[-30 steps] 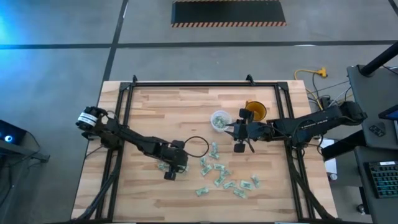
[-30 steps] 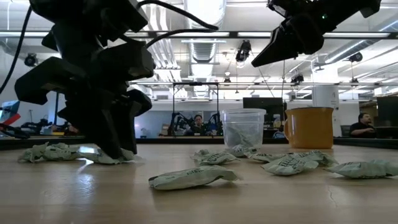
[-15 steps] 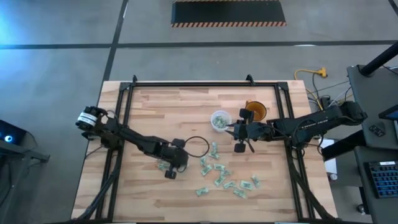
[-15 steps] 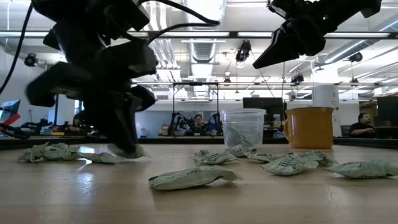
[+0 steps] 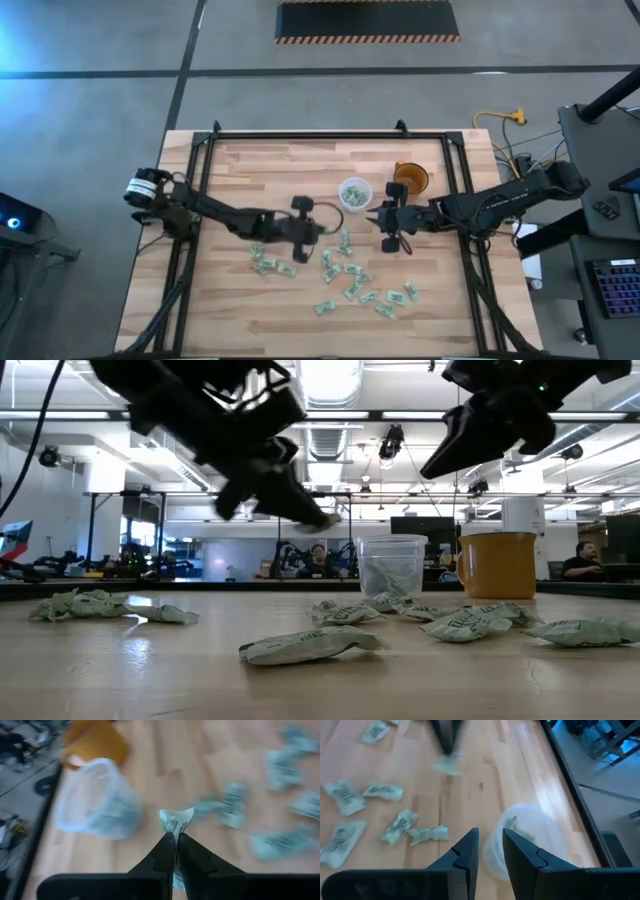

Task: Pick and place Stevia / Truvia into bins
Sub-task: Put the green stevia packet into the transparent bin

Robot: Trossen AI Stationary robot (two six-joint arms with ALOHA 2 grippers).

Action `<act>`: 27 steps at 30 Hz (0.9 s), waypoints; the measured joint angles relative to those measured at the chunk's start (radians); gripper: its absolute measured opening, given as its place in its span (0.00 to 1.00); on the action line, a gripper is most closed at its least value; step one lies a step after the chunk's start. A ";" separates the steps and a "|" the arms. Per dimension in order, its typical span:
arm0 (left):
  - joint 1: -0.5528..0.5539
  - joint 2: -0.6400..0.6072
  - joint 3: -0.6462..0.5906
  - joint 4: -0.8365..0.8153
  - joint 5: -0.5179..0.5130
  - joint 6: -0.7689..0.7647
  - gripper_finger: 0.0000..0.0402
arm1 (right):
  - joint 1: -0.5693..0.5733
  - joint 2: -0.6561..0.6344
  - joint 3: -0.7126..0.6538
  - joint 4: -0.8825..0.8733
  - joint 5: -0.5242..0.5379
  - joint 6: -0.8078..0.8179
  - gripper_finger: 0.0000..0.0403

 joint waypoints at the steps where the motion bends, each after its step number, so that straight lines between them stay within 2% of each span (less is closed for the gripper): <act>1: 0.024 0.000 0.009 0.006 0.006 0.009 0.02 | 0.010 0.000 0.000 -0.011 -0.001 0.010 0.19; 4: 0.095 0.000 0.035 0.009 0.056 0.016 0.02 | 0.036 0.000 0.004 -0.062 -0.041 0.047 0.20; 10: 0.213 0.000 0.065 0.058 0.193 0.017 0.02 | 0.071 0.000 0.009 -0.130 -0.357 0.148 0.18; 12: 0.242 0.003 0.076 0.077 0.225 0.017 0.02 | 0.088 0.000 0.009 -0.149 -0.418 0.201 0.17; 20: 0.306 0.072 0.158 0.114 0.382 0.017 0.02 | 0.244 0.001 -0.049 -0.199 -0.437 0.421 0.17; 27: 0.320 0.205 0.274 0.122 0.392 0.017 0.02 | 0.397 0.002 -0.101 -0.189 -0.411 0.569 0.17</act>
